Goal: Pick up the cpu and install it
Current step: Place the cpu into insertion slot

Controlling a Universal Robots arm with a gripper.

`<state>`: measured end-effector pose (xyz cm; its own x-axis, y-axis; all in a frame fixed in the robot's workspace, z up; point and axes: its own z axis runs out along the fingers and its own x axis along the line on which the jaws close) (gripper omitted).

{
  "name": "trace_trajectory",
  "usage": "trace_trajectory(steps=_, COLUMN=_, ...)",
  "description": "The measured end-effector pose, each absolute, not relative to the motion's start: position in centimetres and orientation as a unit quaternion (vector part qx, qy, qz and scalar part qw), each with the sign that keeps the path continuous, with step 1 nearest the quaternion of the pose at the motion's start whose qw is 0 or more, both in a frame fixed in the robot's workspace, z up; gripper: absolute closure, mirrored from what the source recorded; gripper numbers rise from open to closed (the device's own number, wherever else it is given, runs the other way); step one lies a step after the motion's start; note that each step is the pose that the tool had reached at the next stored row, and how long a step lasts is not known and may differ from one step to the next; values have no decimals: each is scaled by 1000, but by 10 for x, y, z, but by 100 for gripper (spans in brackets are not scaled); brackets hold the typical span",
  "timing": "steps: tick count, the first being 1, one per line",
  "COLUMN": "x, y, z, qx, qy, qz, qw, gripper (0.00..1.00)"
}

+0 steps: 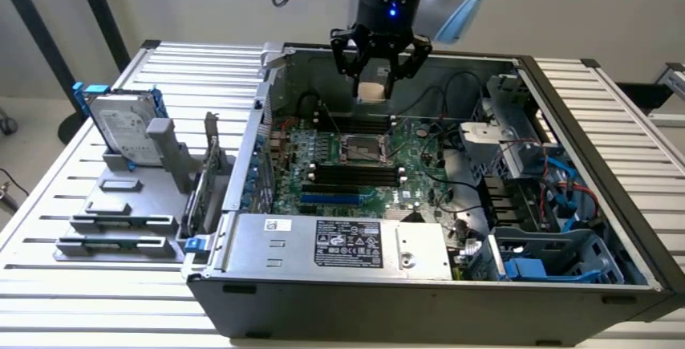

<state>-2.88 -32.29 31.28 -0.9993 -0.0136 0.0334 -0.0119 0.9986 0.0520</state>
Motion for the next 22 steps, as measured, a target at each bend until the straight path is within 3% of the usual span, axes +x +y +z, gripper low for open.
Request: trace_trajectory(steps=22, x=-37, y=-335, z=281, qx=6, qy=-1000, qz=-26, qw=15, gripper=45)
